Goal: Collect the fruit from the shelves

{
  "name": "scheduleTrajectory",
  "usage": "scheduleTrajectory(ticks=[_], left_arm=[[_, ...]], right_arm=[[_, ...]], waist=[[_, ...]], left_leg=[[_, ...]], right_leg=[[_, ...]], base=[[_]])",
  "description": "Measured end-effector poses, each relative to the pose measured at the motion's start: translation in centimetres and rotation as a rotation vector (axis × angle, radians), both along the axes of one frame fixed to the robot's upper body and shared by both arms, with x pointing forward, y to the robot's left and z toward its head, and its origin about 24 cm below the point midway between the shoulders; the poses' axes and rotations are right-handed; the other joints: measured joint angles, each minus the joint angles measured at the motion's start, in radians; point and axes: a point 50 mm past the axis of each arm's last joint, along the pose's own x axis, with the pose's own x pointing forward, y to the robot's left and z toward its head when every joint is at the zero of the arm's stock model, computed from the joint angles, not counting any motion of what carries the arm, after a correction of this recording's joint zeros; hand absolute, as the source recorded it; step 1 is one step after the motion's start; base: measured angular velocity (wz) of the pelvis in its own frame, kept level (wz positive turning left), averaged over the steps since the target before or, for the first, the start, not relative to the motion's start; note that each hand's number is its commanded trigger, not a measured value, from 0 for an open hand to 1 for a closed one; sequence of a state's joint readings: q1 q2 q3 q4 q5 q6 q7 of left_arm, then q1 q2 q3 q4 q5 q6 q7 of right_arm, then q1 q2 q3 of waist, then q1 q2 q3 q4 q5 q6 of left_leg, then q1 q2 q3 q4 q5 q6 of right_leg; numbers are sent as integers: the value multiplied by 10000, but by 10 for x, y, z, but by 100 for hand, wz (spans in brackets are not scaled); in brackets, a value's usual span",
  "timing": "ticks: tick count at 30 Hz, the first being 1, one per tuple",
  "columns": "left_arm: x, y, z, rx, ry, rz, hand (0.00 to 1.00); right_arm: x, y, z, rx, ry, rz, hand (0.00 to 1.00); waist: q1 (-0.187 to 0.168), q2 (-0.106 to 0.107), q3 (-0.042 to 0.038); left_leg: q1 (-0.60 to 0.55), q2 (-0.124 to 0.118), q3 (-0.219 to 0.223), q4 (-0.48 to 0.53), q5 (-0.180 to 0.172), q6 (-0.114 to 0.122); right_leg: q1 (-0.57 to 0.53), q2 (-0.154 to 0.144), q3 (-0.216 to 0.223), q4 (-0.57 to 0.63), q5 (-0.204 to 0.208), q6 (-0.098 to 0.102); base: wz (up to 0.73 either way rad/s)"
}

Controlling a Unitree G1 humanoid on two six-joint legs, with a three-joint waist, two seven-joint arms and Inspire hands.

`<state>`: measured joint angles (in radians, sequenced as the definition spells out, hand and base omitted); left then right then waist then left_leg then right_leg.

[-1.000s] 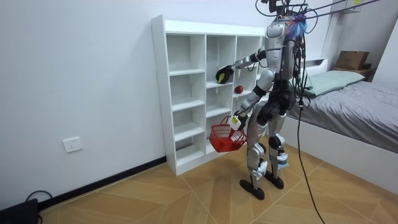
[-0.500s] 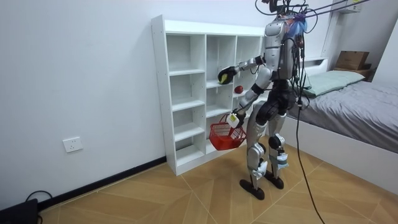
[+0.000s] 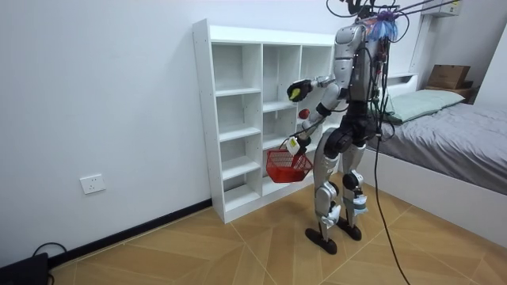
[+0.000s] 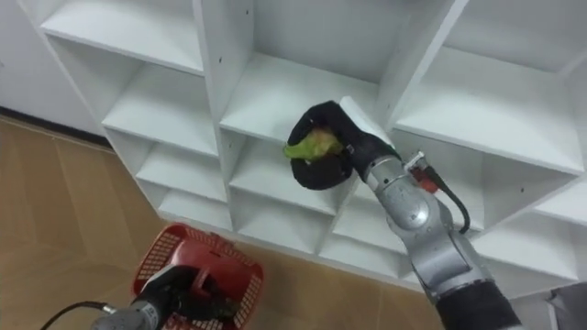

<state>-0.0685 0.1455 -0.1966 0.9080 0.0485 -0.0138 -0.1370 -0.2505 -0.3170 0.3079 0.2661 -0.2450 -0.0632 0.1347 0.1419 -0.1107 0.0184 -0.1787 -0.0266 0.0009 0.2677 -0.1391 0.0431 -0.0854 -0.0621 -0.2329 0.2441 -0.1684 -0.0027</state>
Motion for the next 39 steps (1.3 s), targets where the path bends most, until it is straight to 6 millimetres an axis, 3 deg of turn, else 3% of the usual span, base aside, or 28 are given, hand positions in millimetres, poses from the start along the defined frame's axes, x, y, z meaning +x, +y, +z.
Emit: scheduleTrajectory(ticks=[2,8,14,21,25,31,39], left_arm=[[-2,-1,-2,-102,100,104,100],[0,-9,-1,-253,-53,114,100],[3,-13,1,-246,-407,-105,100],[3,-14,1,-284,-377,-191,100],[3,-16,1,-383,-354,-264,100],[2,-19,0,-524,-271,-493,100],[8,-29,4,-634,-480,-959,100]], right_arm=[[-8,5,-5,162,198,187,100],[-28,17,-26,250,965,501,100],[-43,15,-58,163,2277,264,100],[-48,17,-75,232,3046,106,100],[-49,17,-79,228,3240,74,100],[-59,8,-102,-700,4139,-24,100],[-64,1,-114,-1088,4652,-301,100]], waist=[[-37,32,14],[-259,285,-6],[-316,316,-9],[-291,377,13],[-313,539,56],[-355,775,-3],[-575,833,10]], left_leg=[[67,43,198,-18,-6,2],[120,52,231,-143,-6,5],[127,61,276,-162,-7,4],[127,97,459,-190,-10,6],[107,104,459,-159,-13,7],[-88,106,467,-133,-7,6],[-212,108,489,-107,-11,9]], right_leg=[[-2,25,127,-1,16,-2],[-41,14,149,-5,26,5],[-69,22,258,-25,25,6],[-213,35,392,79,26,4],[-222,34,380,93,26,4],[-441,-29,384,103,26,2],[-533,-47,380,112,28,-1]], base=[[-15],[-4],[-2],[-8],[0],[0],[0]])
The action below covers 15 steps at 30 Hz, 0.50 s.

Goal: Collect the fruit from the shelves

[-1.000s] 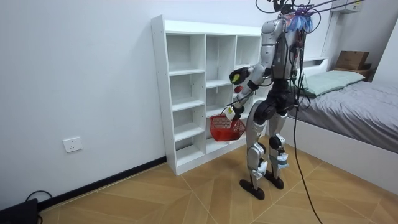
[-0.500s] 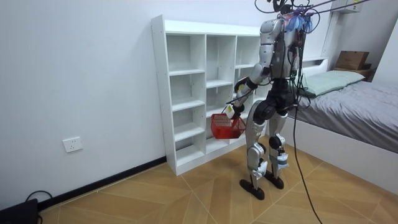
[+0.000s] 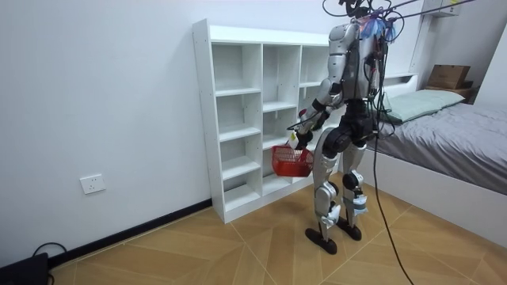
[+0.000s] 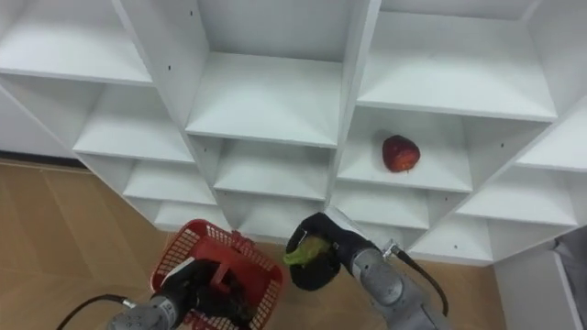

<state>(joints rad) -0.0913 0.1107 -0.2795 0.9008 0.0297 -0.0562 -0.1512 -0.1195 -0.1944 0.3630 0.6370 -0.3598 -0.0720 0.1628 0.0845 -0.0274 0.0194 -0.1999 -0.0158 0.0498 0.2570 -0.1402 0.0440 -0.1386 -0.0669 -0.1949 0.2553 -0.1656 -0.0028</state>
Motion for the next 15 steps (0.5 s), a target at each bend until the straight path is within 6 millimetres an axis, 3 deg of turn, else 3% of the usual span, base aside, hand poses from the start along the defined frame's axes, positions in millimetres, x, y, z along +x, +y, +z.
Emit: scheduleTrajectory(ticks=[5,15], left_arm=[[1,-5,1,-254,-51,-155,100],[4,-13,4,-498,-243,-469,100]], right_arm=[[-3,-3,-5,-110,193,-137,100],[-4,-4,-9,-196,394,-213,100]], waist=[[-34,138,30],[-24,138,29]], left_leg=[[-1,5,22,-3,-1,1],[-61,1,56,2,-1,2]], right_leg=[[-30,-3,8,39,0,-1],[-117,-13,31,50,-22,-8]], base=[[0],[0]])
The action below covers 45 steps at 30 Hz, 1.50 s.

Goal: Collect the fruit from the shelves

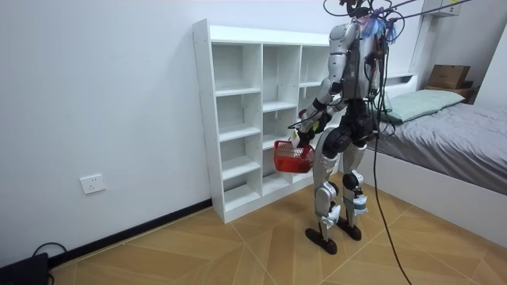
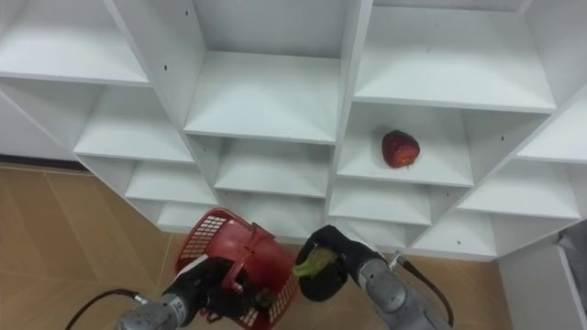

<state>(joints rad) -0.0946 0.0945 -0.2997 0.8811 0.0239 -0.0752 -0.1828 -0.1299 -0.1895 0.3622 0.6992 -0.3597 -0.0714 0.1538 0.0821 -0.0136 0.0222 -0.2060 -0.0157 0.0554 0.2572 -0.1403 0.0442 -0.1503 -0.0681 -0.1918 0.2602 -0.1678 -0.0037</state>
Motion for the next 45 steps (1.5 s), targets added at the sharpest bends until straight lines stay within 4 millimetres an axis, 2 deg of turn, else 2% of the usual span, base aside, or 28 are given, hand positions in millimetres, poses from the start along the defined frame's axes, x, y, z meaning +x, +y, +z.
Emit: scheduleTrajectory(ticks=[8,18,21,24,26,27,28,29,30,45], left_arm=[[0,-8,1,-327,-32,-253,100],[-2,-13,1,-455,40,-552,100],[-3,-16,1,-474,41,-667,100],[-4,-19,0,-460,46,-869,100],[-4,-21,0,-480,56,-953,100],[-4,-21,0,-495,54,-942,100],[-4,-22,0,-516,55,-921,100],[-4,-22,0,-565,60,-865,100],[-4,-22,0,-626,70,-812,100],[7,-37,8,-1050,-184,-1371,100]], right_arm=[[-2,10,-5,237,281,-39,100],[-2,10,-5,249,246,-61,100],[-1,11,-4,262,169,-102,100],[3,13,-2,259,37,-9,100],[5,14,-1,249,-56,-47,100],[5,14,-1,246,-69,-47,96],[5,15,-1,221,-102,-7,78],[5,17,-1,199,-114,78,27],[5,17,-1,189,-113,108,0],[5,26,-5,186,156,379,0]], waist=[[-112,-25,12],[-191,-15,15],[-180,28,25],[-177,123,73],[-177,181,70],[-174,185,69],[-170,187,69],[-171,187,69],[-174,187,69],[-198,182,71]], left_leg=[[-48,1,46,31,0,0],[-33,18,113,18,-2,-2],[-29,18,126,9,-2,-2],[9,21,145,-12,-2,-2],[20,25,150,-25,-2,-2],[22,27,150,-25,-2,-2],[31,28,151,-27,-2,-2],[41,28,165,-37,-2,-2],[50,28,176,-43,-2,-2],[82,36,239,-61,-2,-2]], right_leg=[[-42,2,1,13,-11,-1],[-17,52,29,-54,-8,-3],[-9,85,31,-74,-3,-6],[16,88,46,-68,-2,-7],[17,93,54,-61,-2,-6],[20,93,53,-56,-2,-6],[27,95,55,-50,-3,-7],[27,97,75,-51,-2,-7],[27,99,112,-50,-3,-7],[15,121,265,-26,-3,-5]], base=[[0],[-1],[0],[0],[0],[0],[0],[0],[-5],[0]])
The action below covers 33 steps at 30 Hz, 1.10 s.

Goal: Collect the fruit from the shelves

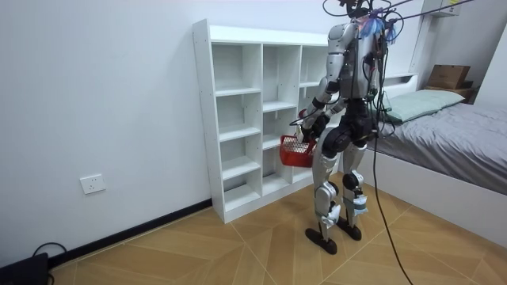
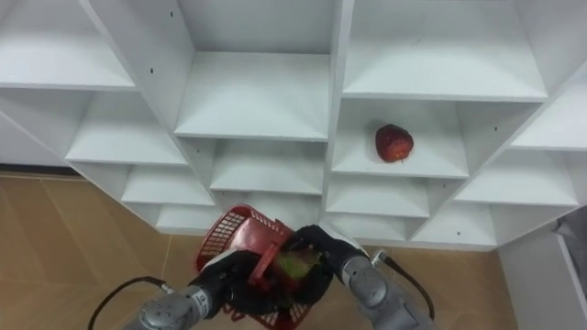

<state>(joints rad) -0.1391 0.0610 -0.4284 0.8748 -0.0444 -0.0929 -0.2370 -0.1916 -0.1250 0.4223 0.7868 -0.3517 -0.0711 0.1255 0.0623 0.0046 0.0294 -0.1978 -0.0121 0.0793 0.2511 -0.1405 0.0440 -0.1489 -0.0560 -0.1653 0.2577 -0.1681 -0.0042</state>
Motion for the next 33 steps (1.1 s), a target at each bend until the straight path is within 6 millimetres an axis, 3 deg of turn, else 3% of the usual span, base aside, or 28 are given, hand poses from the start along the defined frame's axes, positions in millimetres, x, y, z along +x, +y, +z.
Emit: scheduleTrajectory(ticks=[21,33], left_arm=[[2,-2,2,-229,36,-185,100],[3,2,2,-130,-24,65,100]], right_arm=[[-3,11,-1,107,179,533,0],[-5,14,-1,96,228,802,0]], waist=[[-15,9,-1],[36,116,-71]], left_leg=[[-23,2,-1,4,0,0],[15,-1,-7,-23,0,0]], right_leg=[[15,7,-13,-37,-1,1],[17,16,5,-24,0,0]], base=[[0],[0]])
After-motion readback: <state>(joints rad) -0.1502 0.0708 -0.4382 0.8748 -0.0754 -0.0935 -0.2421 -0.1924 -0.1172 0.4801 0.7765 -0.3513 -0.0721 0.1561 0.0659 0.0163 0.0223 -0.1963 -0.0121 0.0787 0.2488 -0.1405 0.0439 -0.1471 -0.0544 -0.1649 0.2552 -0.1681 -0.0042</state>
